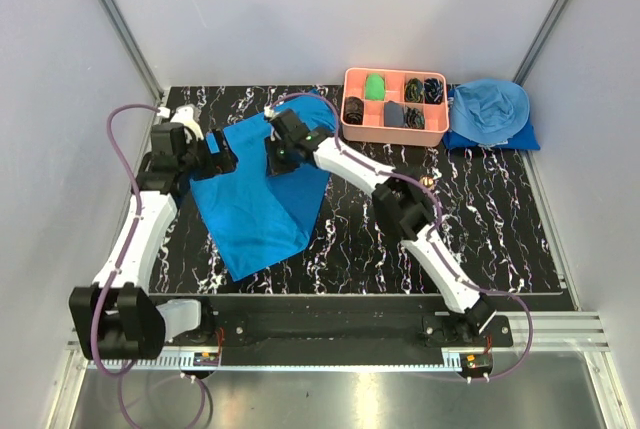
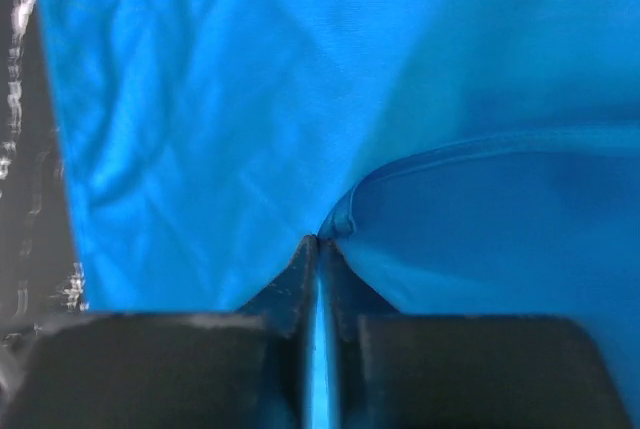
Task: Fold the napkin, place the utensils inside, and roll it up
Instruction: Fold the napkin
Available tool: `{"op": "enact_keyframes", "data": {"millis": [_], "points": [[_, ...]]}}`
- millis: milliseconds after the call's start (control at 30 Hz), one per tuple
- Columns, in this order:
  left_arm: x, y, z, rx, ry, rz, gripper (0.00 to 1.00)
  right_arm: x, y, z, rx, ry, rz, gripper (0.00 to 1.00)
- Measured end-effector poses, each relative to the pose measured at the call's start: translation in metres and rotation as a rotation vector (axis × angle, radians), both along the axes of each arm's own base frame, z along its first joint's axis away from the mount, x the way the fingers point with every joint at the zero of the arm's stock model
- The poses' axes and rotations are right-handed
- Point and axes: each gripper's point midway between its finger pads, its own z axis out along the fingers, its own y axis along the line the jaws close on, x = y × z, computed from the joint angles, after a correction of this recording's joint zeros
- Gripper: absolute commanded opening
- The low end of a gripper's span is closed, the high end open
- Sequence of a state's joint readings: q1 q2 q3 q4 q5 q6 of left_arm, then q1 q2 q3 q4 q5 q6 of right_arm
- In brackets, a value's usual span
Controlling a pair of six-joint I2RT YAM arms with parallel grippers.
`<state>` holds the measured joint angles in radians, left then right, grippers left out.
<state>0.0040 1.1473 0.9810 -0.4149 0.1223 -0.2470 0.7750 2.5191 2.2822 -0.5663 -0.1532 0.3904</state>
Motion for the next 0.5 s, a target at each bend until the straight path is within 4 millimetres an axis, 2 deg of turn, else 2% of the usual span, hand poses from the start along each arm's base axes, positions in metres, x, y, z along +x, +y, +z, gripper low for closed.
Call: {"op": "enact_keyframes", "data": {"millis": [33, 100, 233, 367, 433, 500], "points": [[0.002, -0.004, -0.008, -0.021, 0.026, -0.018, 0.99, -0.002, 0.008, -0.003, 0.018, 0.013, 0.015, 0.36], [0.007, -0.009, -0.022, -0.056, 0.061, -0.038, 0.99, -0.007, 0.013, -0.008, 0.027, 0.032, 0.038, 0.49], [0.016, -0.02, -0.045, -0.141, 0.122, -0.057, 0.93, -0.009, 0.001, -0.004, 0.004, 0.025, 0.038, 0.51], [0.032, -0.032, -0.072, -0.215, 0.179, -0.058, 0.82, -0.02, -0.048, 0.014, -0.034, 0.034, -0.003, 0.51], [0.036, -0.042, -0.09, -0.224, 0.218, -0.068, 0.77, -0.022, -0.084, 0.031, -0.027, 0.03, -0.051, 0.51], [0.04, -0.059, -0.109, -0.224, 0.265, -0.101, 0.71, -0.019, -0.131, 0.053, -0.012, 0.015, -0.123, 0.52]]}}
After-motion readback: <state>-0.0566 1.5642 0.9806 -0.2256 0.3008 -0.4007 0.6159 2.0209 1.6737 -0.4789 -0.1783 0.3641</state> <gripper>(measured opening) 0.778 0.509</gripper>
